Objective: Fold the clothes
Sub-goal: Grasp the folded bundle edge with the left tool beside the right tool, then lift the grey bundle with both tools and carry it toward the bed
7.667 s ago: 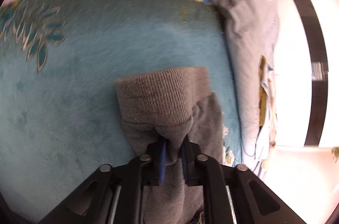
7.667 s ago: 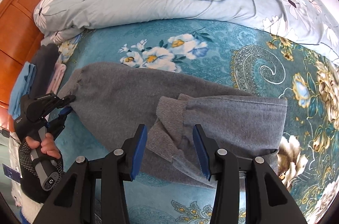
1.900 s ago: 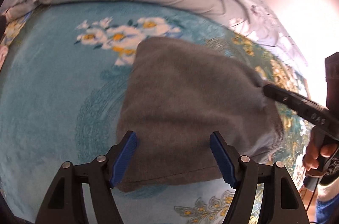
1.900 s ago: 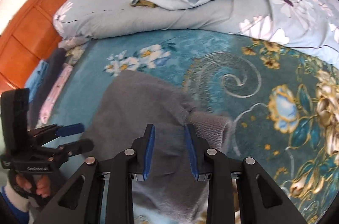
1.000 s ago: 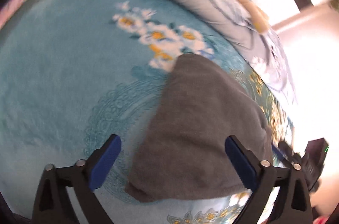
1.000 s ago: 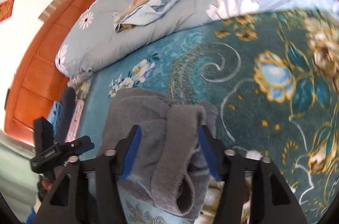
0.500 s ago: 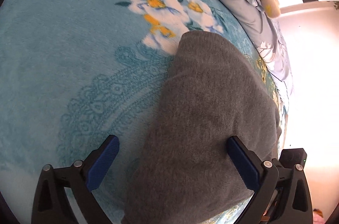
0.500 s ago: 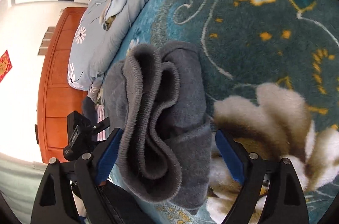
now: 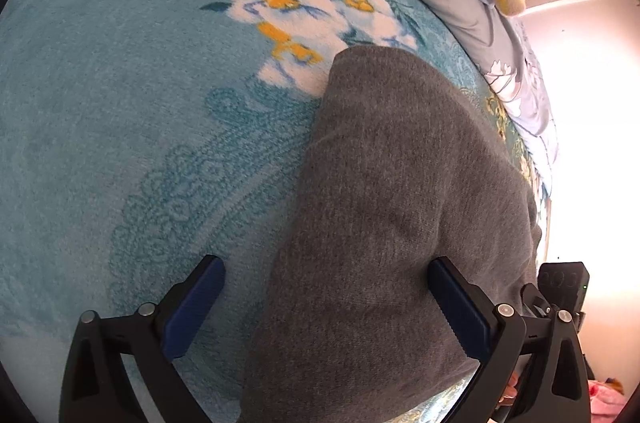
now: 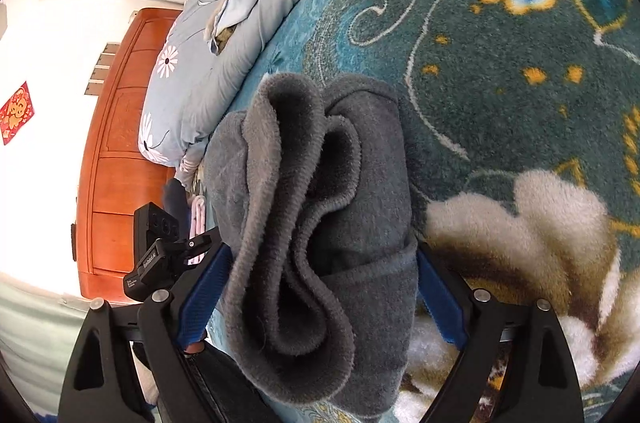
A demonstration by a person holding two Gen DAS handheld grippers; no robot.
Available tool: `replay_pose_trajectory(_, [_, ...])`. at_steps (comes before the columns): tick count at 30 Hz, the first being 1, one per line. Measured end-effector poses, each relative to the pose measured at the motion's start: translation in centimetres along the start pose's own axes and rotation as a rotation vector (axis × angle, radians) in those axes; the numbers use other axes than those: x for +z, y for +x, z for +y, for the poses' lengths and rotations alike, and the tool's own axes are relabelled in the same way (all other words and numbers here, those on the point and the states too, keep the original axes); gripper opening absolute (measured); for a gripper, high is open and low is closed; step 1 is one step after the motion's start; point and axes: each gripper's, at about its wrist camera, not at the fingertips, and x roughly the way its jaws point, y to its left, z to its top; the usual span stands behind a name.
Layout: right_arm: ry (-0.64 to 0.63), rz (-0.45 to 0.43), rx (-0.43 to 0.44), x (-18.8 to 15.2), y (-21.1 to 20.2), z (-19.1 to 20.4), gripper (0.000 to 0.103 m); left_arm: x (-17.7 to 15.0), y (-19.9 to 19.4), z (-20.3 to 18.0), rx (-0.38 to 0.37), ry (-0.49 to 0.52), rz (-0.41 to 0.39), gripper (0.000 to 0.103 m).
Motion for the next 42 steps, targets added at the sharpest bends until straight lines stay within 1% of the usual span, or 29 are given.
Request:
replay_pose_trajectory(2, [0.0,-0.01,0.008,0.3,0.3,0.1,0.088,0.1,-0.1,-0.2,-0.031,0.002,-0.007,0.101])
replay_pose_trajectory(3, [0.0,-0.015,0.012,0.5,0.4,0.1,0.087,0.1,-0.2,-0.3,-0.05,0.006,-0.012,0.096])
replay_pose_trajectory(4, [0.004,-0.016,0.011,0.7,0.6,0.2,0.084,0.1,-0.2,-0.6,-0.069,0.014,-0.014,0.087])
replay_pose_trajectory(5, [0.008,-0.017,0.009,0.9,0.9,0.2,0.081,0.0,-0.3,-0.9,-0.079,0.025,-0.014,0.084])
replay_pose_trajectory(6, [0.01,-0.015,0.001,1.0,0.9,0.3,0.079,-0.2,-0.3,-1.2,-0.069,0.039,-0.014,0.082])
replay_pose_trajectory(8, [0.015,-0.012,-0.016,1.1,1.0,0.5,0.07,-0.7,-0.2,-1.5,-0.048,0.061,-0.013,0.076])
replay_pose_trajectory(9, [0.017,-0.01,-0.024,1.2,1.1,0.6,0.067,-0.6,-0.3,-1.5,-0.056,0.057,-0.016,0.071])
replay_pose_trajectory(10, [0.021,-0.01,-0.032,1.3,1.0,0.7,0.062,-0.6,-0.4,-1.5,-0.069,0.049,-0.019,0.064])
replay_pose_trajectory(11, [0.023,-0.009,-0.038,1.3,0.8,0.8,0.058,-0.6,-0.6,-1.4,-0.077,0.044,-0.025,0.06])
replay_pose_trajectory(12, [0.025,-0.008,-0.043,1.3,0.7,0.9,0.056,-0.6,-0.8,-1.4,-0.084,0.04,-0.031,0.052])
replay_pose_trajectory(13, [0.022,-0.004,-0.051,1.4,0.6,1.2,0.054,-0.7,-1.1,-1.4,-0.086,0.039,-0.038,0.047])
replay_pose_trajectory(14, [0.019,0.0,-0.06,1.5,0.6,1.5,0.053,-0.8,-1.4,-1.5,-0.084,0.041,-0.047,0.044])
replay_pose_trajectory(16, [0.0,0.011,-0.066,1.9,0.4,2.5,0.048,-1.0,-2.2,-1.8,-0.079,0.049,-0.068,0.033])
replay_pose_trajectory(18, [-0.026,0.022,-0.07,2.6,0.2,3.7,0.046,-1.2,-3.2,-1.9,-0.095,0.046,-0.091,0.029])
replay_pose_trajectory(22, [-0.117,0.047,-0.088,4.4,0.0,7.7,0.044,-1.5,-5.9,-1.9,-0.137,0.038,-0.16,0.028])
replay_pose_trajectory(24, [-0.169,0.059,-0.097,5.5,0.0,10.0,0.044,-0.9,-6.8,-2.0,-0.162,0.018,-0.204,0.028])
replay_pose_trajectory(25, [-0.202,0.068,-0.097,5.6,-0.2,10.9,0.044,-0.6,-7.6,-1.7,-0.184,0.0,-0.229,0.028])
replay_pose_trajectory(28, [-0.287,0.093,-0.088,6.9,0.9,15.2,0.044,-0.2,-11.0,0.0,-0.22,-0.042,-0.312,0.028])
replay_pose_trajectory(29, [-0.319,0.105,-0.082,7.4,1.7,16.9,0.044,-0.1,-12.4,0.7,-0.218,-0.052,-0.344,0.028])
replay_pose_trajectory(31, [-0.387,0.138,-0.067,8.1,3.8,20.5,0.044,0.2,-15.5,2.1,-0.205,-0.07,-0.41,0.028])
replay_pose_trajectory(35, [-0.526,0.225,-0.012,8.4,9.9,28.5,0.044,0.1,-22.7,6.0,-0.157,-0.122,-0.566,0.028])
replay_pose_trajectory(38, [-0.635,0.296,0.042,7.8,15.2,35.1,0.044,-0.4,-28.3,9.5,-0.116,-0.169,-0.678,0.028])
replay_pose_trajectory(42, [-0.753,0.39,0.103,5.9,21.9,42.9,0.044,-1.6,-34.7,14.1,-0.043,-0.228,-0.804,0.028])
